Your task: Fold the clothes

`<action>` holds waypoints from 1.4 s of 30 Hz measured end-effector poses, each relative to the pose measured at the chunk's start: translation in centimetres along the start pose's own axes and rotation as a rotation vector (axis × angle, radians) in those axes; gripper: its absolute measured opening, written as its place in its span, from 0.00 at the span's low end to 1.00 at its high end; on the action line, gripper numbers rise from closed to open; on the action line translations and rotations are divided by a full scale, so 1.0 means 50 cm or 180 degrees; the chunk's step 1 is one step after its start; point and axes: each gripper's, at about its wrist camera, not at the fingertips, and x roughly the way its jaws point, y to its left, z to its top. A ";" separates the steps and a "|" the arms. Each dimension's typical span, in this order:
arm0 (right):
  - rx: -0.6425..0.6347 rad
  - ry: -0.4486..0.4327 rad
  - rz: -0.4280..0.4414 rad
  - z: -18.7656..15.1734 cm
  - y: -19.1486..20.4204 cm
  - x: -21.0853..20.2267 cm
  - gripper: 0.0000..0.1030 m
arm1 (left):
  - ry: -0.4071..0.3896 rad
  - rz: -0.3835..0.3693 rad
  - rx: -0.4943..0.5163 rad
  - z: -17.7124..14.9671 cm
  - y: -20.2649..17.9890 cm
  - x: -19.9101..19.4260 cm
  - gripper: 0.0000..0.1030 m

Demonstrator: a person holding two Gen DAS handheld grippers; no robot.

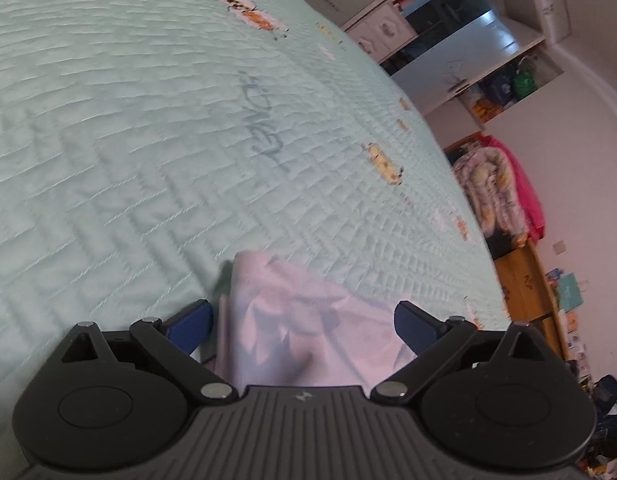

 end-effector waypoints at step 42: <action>-0.1812 -0.1748 -0.0517 -0.152 0.396 -0.609 0.05 | -0.0721 -0.0636 0.2063 -0.094 -0.794 -0.028 0.04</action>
